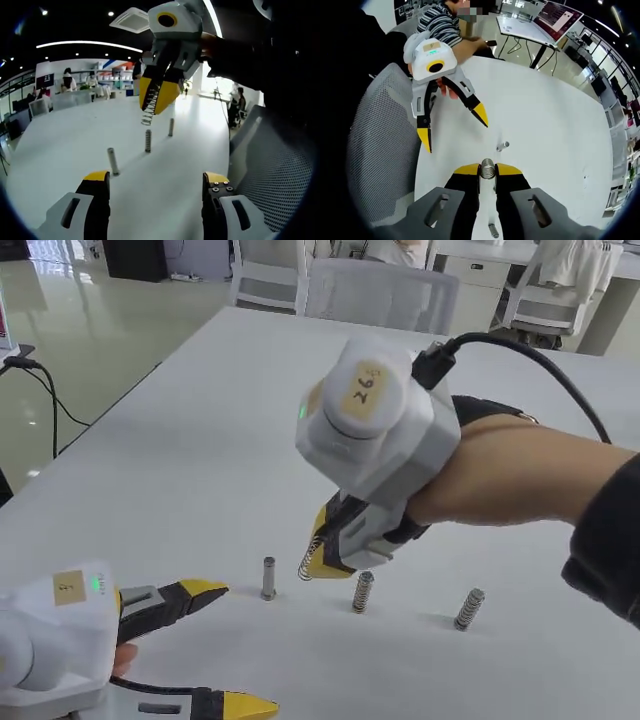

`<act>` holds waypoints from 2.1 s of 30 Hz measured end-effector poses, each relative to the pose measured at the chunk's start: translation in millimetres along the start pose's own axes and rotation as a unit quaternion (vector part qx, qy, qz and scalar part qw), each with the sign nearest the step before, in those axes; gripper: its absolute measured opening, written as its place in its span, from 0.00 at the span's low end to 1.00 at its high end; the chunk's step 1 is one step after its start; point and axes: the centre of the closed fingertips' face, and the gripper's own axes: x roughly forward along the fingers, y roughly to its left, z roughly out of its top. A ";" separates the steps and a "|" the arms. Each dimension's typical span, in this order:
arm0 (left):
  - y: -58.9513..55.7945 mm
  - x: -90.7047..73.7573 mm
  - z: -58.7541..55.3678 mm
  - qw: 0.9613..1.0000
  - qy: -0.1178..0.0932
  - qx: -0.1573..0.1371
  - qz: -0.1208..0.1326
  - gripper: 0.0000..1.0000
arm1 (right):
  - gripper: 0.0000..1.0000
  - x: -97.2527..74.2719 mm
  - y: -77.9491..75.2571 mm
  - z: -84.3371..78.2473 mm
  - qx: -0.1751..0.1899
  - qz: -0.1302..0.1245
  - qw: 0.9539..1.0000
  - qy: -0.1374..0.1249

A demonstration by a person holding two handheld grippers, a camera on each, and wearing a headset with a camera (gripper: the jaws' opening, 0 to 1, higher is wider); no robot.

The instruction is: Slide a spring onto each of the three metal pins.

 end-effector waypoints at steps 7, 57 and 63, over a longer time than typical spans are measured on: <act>0.2 0.8 -1.6 1.000 0.001 0.001 -0.002 0.72 | 0.08 7.4 -14.4 5.4 -0.008 -0.003 1.000 0.010; 10.4 -9.2 -8.5 1.000 -0.001 -0.007 0.013 0.70 | 0.08 62.8 -33.2 8.9 -0.034 0.023 0.998 0.049; 10.5 -9.1 -9.4 1.000 -0.001 -0.008 0.012 0.70 | 0.08 68.1 -33.8 7.4 -0.031 0.027 0.998 0.052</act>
